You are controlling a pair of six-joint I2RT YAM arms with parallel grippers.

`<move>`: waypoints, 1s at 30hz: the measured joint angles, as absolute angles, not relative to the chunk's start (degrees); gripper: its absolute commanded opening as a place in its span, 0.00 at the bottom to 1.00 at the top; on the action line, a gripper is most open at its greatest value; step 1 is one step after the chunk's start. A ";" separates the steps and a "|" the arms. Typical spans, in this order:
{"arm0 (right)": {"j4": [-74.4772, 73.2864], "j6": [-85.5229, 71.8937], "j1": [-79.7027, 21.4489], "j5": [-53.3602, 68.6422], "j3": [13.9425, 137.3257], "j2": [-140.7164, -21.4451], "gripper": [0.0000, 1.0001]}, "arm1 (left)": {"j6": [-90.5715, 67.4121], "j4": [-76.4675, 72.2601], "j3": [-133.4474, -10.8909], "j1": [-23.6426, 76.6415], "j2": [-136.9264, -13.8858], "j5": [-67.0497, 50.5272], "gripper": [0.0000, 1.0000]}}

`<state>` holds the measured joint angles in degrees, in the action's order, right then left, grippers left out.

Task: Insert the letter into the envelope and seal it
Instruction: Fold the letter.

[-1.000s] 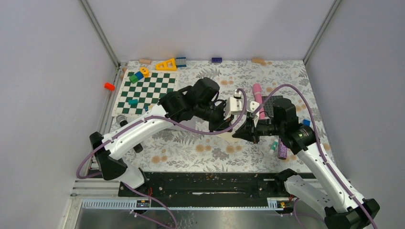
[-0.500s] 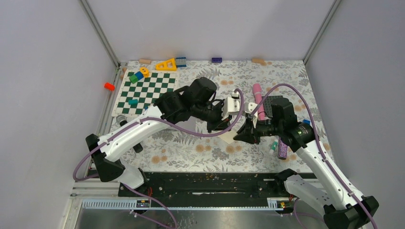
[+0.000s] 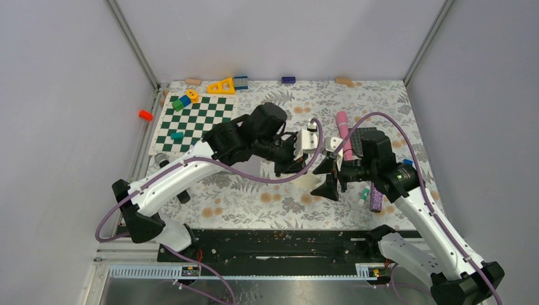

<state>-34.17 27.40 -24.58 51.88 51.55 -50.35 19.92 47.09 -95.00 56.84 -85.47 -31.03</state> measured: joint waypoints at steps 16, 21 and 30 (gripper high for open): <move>-33.50 26.28 -24.32 51.81 51.55 -49.60 0.00 | 20.01 47.07 -95.00 56.84 -84.73 -31.11 0.29; -33.47 26.30 -24.27 51.99 51.53 -49.60 0.00 | 20.47 48.25 -95.42 56.84 -85.17 -31.70 0.90; -33.47 26.30 -24.25 51.99 51.53 -49.63 0.00 | 21.08 51.42 -101.60 58.39 -91.33 -31.88 0.60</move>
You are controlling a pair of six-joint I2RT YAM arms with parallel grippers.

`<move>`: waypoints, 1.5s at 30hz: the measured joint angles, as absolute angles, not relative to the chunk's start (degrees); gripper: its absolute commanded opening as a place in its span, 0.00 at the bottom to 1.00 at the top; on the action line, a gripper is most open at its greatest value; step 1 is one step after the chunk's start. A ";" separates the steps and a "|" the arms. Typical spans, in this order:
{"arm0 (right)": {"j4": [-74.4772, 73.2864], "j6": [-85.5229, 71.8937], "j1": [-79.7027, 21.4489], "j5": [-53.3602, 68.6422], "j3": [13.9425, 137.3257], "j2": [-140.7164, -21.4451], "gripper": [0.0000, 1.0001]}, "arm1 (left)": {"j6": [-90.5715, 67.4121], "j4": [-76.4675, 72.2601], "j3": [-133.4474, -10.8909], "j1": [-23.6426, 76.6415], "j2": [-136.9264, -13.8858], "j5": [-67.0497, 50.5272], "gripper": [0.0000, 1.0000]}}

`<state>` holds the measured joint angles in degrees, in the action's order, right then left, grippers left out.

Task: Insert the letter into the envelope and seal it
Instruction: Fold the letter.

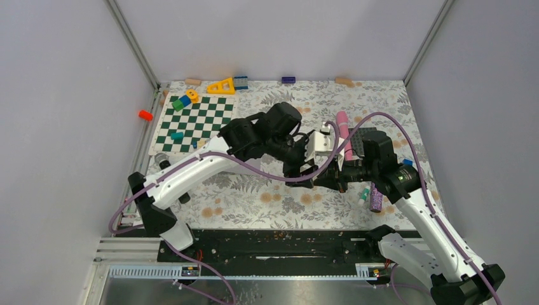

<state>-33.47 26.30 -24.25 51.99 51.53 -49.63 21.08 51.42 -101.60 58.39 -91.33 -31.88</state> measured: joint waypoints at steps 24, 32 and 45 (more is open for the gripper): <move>-32.69 26.37 -24.21 52.01 51.13 -48.56 0.00 | 23.20 54.89 -103.07 58.87 -91.24 -29.95 0.42; -32.69 26.37 -24.21 51.99 51.13 -48.47 0.00 | 24.12 54.87 -103.07 58.78 -88.73 -28.58 0.00; -32.67 26.63 -24.21 51.94 50.81 -48.07 0.00 | 24.21 54.76 -102.45 56.88 -88.36 -27.73 0.94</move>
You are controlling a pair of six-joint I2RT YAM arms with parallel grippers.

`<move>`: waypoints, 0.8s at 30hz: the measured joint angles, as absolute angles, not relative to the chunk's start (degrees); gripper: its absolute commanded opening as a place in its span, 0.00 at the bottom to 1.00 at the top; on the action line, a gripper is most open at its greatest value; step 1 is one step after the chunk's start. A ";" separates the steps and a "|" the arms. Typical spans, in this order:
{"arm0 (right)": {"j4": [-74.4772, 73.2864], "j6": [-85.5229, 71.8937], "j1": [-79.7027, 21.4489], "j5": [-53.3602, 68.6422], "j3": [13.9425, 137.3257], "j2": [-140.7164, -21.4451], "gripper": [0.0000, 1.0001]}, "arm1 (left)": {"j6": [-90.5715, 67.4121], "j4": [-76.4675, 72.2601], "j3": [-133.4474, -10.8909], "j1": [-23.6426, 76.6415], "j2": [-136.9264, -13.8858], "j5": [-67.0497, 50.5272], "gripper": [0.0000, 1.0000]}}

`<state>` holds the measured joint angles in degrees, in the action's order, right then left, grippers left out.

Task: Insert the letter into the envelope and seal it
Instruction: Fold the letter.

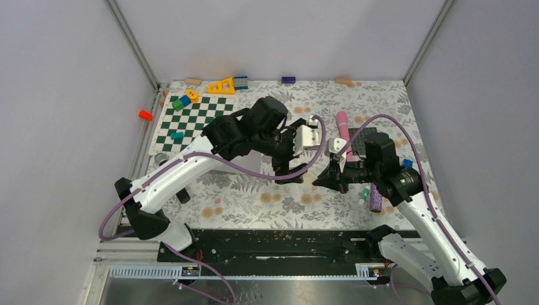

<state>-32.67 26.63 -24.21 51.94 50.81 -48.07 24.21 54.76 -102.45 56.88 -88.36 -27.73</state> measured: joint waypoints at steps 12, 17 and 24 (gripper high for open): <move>-32.25 26.81 -24.14 51.48 50.70 -46.96 0.00 | 25.06 54.59 -97.23 54.59 -87.46 -27.53 0.17; -31.97 26.79 -23.97 51.40 50.70 -46.85 0.34 | 25.52 54.54 -97.23 54.39 -87.46 -27.64 0.00; -33.04 26.00 -23.92 50.30 51.53 -46.94 1.00 | 27.99 54.59 -96.68 54.37 -87.26 -28.71 0.00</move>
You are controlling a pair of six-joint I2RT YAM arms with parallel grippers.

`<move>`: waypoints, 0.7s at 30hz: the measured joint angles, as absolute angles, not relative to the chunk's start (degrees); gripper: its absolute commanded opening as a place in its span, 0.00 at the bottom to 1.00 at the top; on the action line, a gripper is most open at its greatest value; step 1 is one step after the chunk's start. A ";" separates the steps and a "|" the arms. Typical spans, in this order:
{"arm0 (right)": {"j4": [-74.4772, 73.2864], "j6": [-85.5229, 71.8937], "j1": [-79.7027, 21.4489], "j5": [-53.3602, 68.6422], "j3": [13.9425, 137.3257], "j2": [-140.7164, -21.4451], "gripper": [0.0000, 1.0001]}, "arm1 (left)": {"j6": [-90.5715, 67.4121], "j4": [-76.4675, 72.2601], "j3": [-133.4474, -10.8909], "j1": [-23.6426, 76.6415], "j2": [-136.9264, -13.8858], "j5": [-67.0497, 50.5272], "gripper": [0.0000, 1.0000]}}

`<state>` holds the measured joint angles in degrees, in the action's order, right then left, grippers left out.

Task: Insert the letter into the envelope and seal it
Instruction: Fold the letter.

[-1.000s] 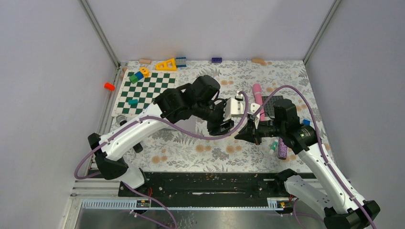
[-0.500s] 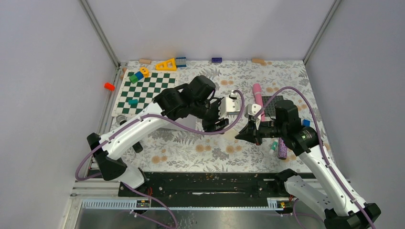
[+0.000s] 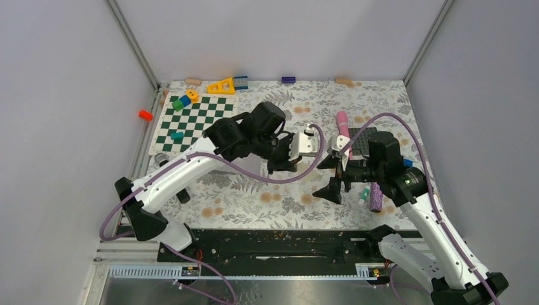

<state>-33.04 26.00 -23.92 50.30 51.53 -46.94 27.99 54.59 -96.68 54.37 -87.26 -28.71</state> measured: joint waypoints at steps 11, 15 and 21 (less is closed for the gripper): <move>-48.80 26.76 -18.59 58.74 73.43 -54.17 1.00 | 37.74 53.91 -85.62 54.57 -77.54 -35.03 0.00; -51.96 26.57 -16.97 64.62 73.80 -58.48 1.00 | 42.52 53.36 -84.16 54.72 -74.30 -39.44 0.00; -53.43 24.18 -16.64 74.54 73.73 -70.15 1.00 | 50.13 54.19 -84.07 55.37 -73.54 -43.81 0.00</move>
